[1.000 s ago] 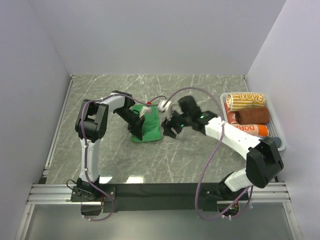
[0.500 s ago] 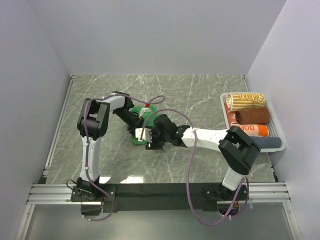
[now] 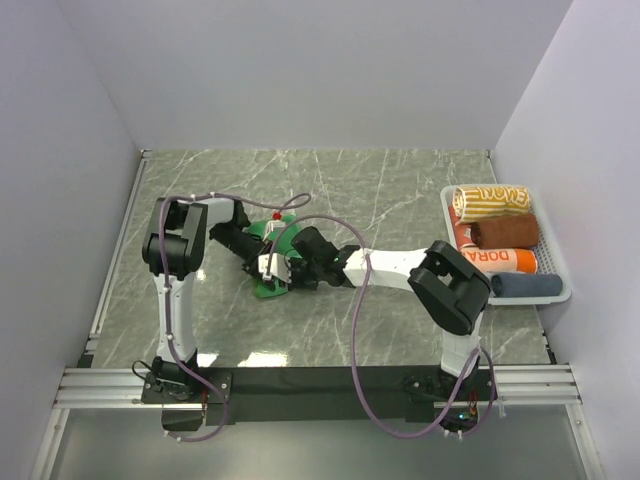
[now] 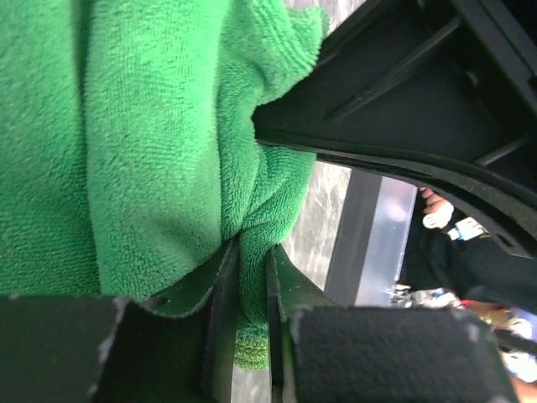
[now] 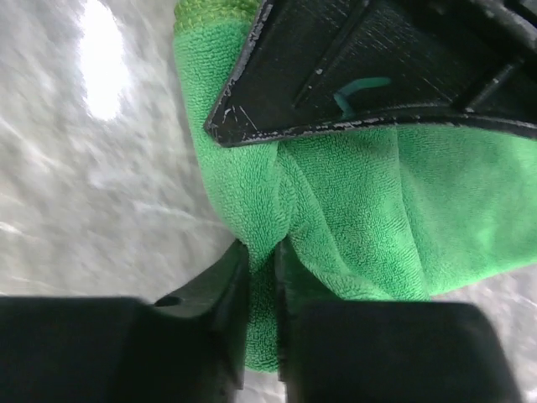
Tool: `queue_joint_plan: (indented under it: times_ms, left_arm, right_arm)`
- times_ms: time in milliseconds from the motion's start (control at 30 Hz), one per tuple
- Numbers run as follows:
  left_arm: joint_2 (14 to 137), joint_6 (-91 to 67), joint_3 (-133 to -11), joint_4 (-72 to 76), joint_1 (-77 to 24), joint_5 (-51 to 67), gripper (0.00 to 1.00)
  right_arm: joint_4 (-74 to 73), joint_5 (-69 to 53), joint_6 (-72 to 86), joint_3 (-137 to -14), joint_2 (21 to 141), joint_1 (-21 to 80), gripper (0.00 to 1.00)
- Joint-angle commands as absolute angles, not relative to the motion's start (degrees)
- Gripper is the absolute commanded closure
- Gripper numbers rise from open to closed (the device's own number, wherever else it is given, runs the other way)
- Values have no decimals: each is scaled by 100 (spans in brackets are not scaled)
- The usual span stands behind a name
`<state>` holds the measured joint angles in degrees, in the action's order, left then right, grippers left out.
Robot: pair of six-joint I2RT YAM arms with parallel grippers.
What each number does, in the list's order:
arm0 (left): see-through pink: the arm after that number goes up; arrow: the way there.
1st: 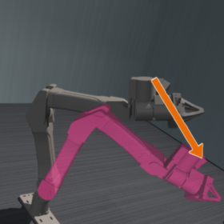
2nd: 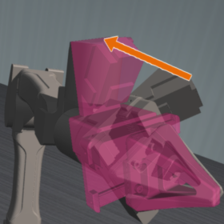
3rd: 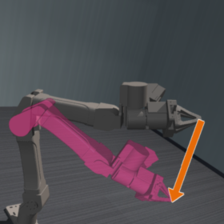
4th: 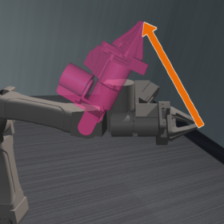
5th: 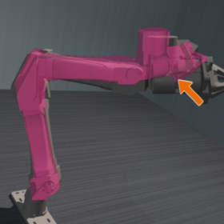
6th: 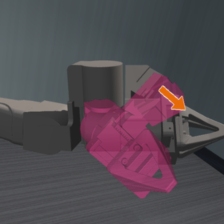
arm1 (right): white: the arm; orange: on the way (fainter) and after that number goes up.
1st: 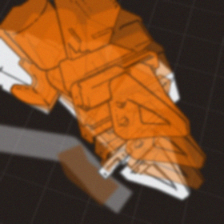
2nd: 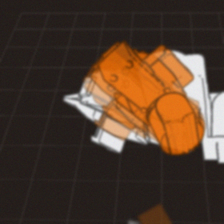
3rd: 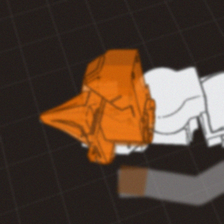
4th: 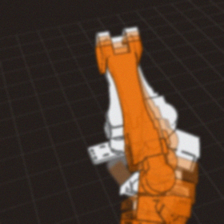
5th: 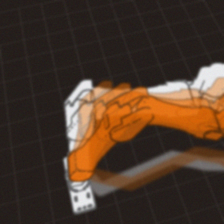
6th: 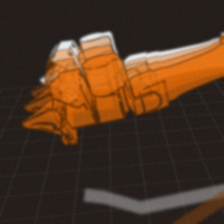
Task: Roll the towels
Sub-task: Roll the towel
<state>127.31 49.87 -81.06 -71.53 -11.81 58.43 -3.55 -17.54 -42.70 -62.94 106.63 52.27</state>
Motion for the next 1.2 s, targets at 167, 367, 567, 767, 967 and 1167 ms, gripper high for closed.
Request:
queue_joint_plan:
  times_ms: [167,367,567,767,967,1167]
  left_arm:
    - [12543,5115,-7559,-6724,-572,4631,78]
    - [12130,5080,-7523,-6574,-89,5018,60]
    - [11656,5379,-7410,-6864,588,5572,45]
    - [10496,5353,-7076,-6487,1265,5819,44]
    - [8247,5308,-5636,-4488,1126,4653,41]
    - [6041,5959,-3703,-2929,27,3631,34]
  right_arm:
    - [-1632,-2943,-3192,-7118,11029,5291,100]
    - [-2906,-3874,-2743,-7777,11679,5221,100]
    - [-3638,-4700,-2014,-8604,12401,4887,100]
    - [-3780,-5510,-1328,-9000,12849,4553,100]
    - [-4191,-6134,-1020,-9491,13499,4360,100]
    - [-4324,-6485,-642,-9905,14053,4175,100]
